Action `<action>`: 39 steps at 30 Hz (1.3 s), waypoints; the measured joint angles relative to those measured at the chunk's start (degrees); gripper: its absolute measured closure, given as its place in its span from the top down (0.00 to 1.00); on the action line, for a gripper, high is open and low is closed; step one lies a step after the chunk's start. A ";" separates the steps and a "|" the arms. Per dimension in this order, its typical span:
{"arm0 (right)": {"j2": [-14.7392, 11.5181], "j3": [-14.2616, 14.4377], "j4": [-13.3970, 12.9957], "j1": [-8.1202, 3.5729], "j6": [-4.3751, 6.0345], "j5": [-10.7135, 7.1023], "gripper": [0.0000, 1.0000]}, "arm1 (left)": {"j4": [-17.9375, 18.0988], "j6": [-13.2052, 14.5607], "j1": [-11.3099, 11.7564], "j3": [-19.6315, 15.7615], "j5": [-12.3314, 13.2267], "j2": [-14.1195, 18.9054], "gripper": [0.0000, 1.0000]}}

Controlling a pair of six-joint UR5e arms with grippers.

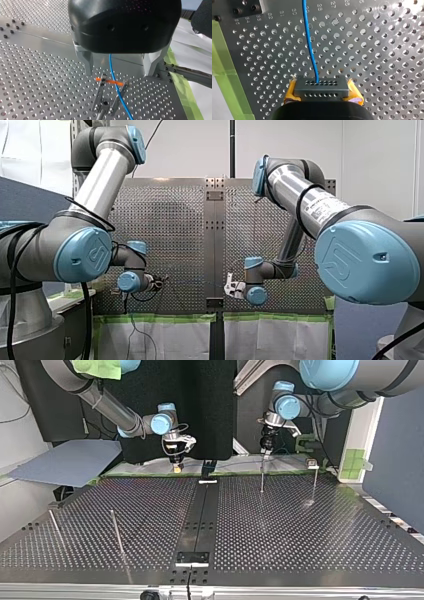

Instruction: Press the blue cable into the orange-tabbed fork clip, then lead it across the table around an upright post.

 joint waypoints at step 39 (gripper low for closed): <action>0.04 0.00 1.08 0.06 -0.07 -0.12 0.00 | -0.24 -1.95 -1.39 0.00 -3.95 -0.01 1.00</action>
